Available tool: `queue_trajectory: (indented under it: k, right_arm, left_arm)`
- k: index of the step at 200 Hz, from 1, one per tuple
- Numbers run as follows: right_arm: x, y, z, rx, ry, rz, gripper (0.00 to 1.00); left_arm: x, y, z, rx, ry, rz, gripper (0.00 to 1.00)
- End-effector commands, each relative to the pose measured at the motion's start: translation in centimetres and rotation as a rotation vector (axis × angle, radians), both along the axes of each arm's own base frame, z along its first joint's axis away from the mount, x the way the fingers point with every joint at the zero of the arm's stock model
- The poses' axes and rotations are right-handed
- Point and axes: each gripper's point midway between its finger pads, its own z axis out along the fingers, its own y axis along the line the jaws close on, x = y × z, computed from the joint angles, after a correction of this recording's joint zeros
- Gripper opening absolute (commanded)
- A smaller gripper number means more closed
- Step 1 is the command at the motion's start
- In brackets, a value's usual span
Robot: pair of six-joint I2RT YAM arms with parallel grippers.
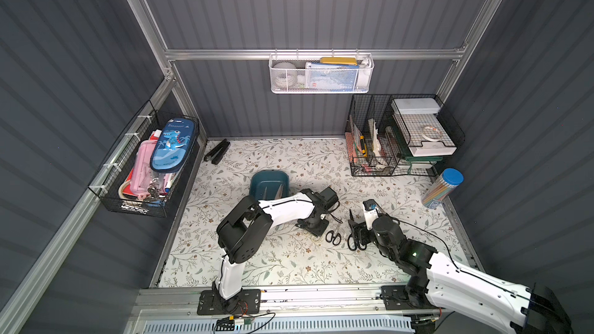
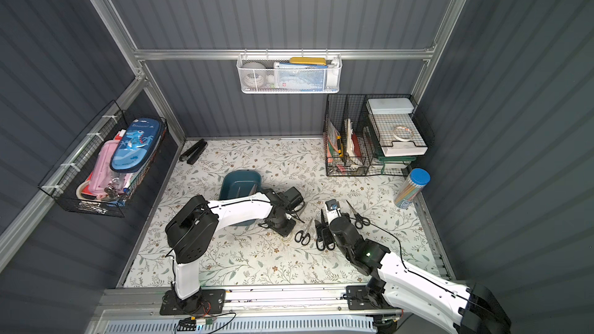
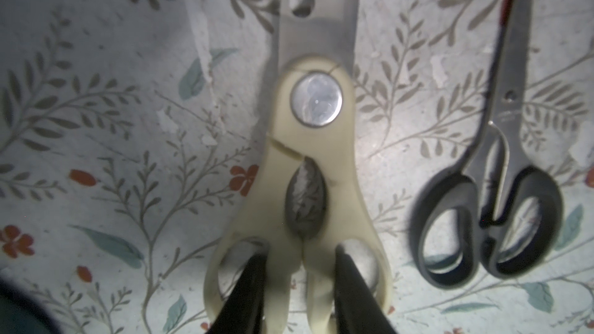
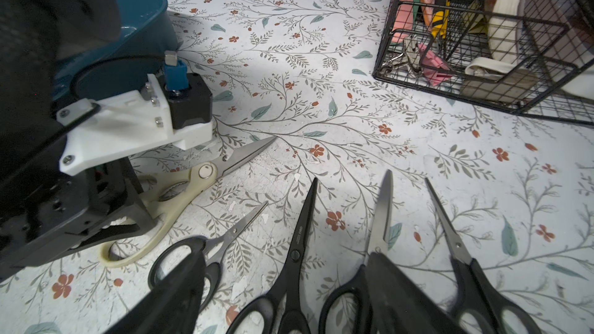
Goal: Put the scissors into the storage box
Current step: Pick up the scissors from the center of the board, then place the scissors in the storage box.
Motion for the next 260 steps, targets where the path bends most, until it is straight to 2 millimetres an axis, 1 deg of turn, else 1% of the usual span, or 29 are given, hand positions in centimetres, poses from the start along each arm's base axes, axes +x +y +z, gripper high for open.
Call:
queue_trajectory:
  k: [1,15,26,39,45,52,55,60,68,79,95,116,133,144,149,151,153,162,176,194,212,232,260]
  right_arm:
    - [0.4,0.2,0.9,0.006,-0.026,-0.006,0.83]
    - [0.4,0.2,0.9,0.006,-0.024,-0.005,0.83]
    - [0.3,0.2,0.9,0.006,-0.023,-0.004,0.83]
    - [0.4,0.2,0.9,0.006,-0.025,-0.006,0.83]
    - [0.4,0.2,0.9,0.007,-0.026,-0.006,0.83]
    - [0.4,0.3,0.9,0.006,-0.024,-0.003,0.83]
    - [0.3,0.3,0.9,0.006,-0.023,-0.001,0.83]
    - [0.3,0.3,0.8,0.006,-0.022,0.001,0.83]
    - [0.3,0.3,0.9,0.007,-0.024,0.000,0.83]
    - [0.3,0.3,0.9,0.005,-0.025,-0.003,0.83]
    - [0.3,0.2,0.9,0.008,-0.025,-0.002,0.83]
    - [0.3,0.2,1.1,0.010,-0.032,-0.004,0.83]
    - [0.3,0.3,1.0,0.011,-0.029,0.001,0.83]
    - [0.3,0.3,1.0,0.008,-0.029,0.002,0.83]
    - [0.3,0.4,1.0,0.009,-0.029,0.002,0.83]
    - [0.3,0.4,1.0,0.009,-0.028,0.004,0.83]
    - [0.3,0.4,1.0,0.009,-0.028,0.005,0.83]
    - [0.2,0.5,1.0,0.008,-0.028,0.009,0.83]
    - [0.3,0.5,1.0,0.005,-0.028,0.007,0.83]
    - [0.2,0.5,1.0,0.007,-0.030,0.009,0.83]
    - [0.2,0.4,1.0,0.006,-0.032,0.003,0.83]
    - [0.3,0.3,1.1,0.006,-0.037,-0.003,0.83]
    - [0.3,0.2,1.1,0.005,-0.039,-0.006,0.83]
  left_arm:
    - [0.4,1.3,-1.1,0.071,-0.016,0.033,0.15]
    - [0.8,0.9,-0.1,0.049,-0.039,0.040,0.13]
    - [1.3,0.4,1.1,0.028,-0.058,0.062,0.12]
    - [1.9,0.1,3.0,0.008,-0.084,0.094,0.12]
    - [2.1,-0.1,3.8,-0.006,-0.097,0.097,0.15]
    - [2.3,0.4,4.4,0.007,-0.113,0.108,0.16]
    - [3.0,-0.1,5.6,-0.008,-0.142,0.116,0.16]
    - [3.5,0.2,6.3,0.003,-0.158,0.129,0.15]
    - [4.1,0.8,7.3,0.024,-0.175,0.148,0.13]
    - [5.1,1.8,8.6,0.044,-0.205,0.177,0.13]
    - [6.4,3.7,10.4,0.051,-0.239,0.233,0.13]
    - [8.1,7.6,12.3,0.033,-0.258,0.353,0.12]
    - [8.9,11.4,13.2,0.037,-0.277,0.448,0.12]
    - [9.1,13.6,13.2,0.045,-0.275,0.496,0.13]
    - [9.3,14.3,13.4,0.041,-0.278,0.515,0.13]
    - [9.0,14.9,12.6,0.061,-0.263,0.521,0.13]
    - [8.9,15.4,12.3,0.067,-0.256,0.527,0.13]
    - [8.8,16.8,11.6,0.077,-0.237,0.560,0.13]
    - [8.6,18.2,10.0,0.065,-0.189,0.602,0.13]
    - [8.4,18.4,7.9,0.040,-0.137,0.620,0.13]
    - [8.1,18.2,6.3,0.044,-0.101,0.621,0.12]
    - [8.2,17.6,5.2,0.015,-0.087,0.624,0.11]
    - [8.5,17.3,3.9,0.018,-0.079,0.605,0.11]
